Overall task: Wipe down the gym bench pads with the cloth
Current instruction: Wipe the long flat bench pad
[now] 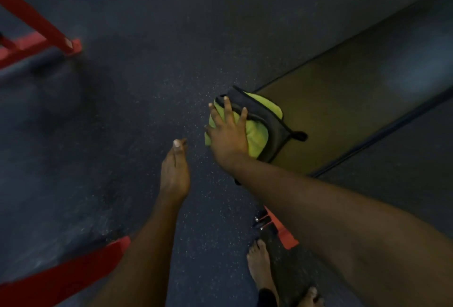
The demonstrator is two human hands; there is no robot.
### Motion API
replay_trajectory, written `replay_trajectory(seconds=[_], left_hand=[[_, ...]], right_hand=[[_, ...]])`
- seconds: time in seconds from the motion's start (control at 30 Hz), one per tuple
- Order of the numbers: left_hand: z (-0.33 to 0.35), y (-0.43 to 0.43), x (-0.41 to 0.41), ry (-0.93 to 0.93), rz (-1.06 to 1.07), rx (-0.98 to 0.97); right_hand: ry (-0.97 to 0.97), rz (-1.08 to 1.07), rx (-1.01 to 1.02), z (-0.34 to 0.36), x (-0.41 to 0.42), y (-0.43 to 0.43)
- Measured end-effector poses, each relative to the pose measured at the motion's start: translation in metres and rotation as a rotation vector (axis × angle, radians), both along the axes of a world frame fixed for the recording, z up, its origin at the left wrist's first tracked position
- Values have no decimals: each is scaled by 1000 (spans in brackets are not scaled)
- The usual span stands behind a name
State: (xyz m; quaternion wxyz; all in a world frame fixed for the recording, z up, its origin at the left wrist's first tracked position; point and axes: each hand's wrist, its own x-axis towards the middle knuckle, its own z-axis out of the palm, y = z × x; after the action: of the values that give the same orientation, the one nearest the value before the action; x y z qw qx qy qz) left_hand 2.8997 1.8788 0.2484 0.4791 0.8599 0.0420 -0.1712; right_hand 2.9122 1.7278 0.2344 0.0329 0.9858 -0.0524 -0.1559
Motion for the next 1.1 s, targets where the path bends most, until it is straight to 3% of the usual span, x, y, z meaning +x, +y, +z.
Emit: replay_trajectory(seconds=[0.2, 0.4, 0.5, 0.6, 0.73, 0.9, 1.0, 1.1], left_hand=[[7, 1, -17, 93, -11, -21], [18, -16, -15, 53, -21, -71], [28, -23, -11, 33, -35, -91], [60, -28, -10, -5, -53, -140], [133, -41, -16, -91, -201, -128], [256, -63, -18, -174, -543, -84], [312, -77, -18, -232, -753, 30], [352, -88, -15, -323, -818, 109]], right_hand=[[-17, 107, -47, -12, -112, -1], [-103, -9, 137, -2, -77, -17], [-267, -253, 417, 13, -73, -30], [-458, -509, 1052, 57, -66, -55], [-453, -684, 1568, 145, -86, -77], [-522, -783, 1650, 268, -119, -89], [-518, -650, 1719, 326, -137, -94], [-571, -556, 1728, 371, -147, -105]])
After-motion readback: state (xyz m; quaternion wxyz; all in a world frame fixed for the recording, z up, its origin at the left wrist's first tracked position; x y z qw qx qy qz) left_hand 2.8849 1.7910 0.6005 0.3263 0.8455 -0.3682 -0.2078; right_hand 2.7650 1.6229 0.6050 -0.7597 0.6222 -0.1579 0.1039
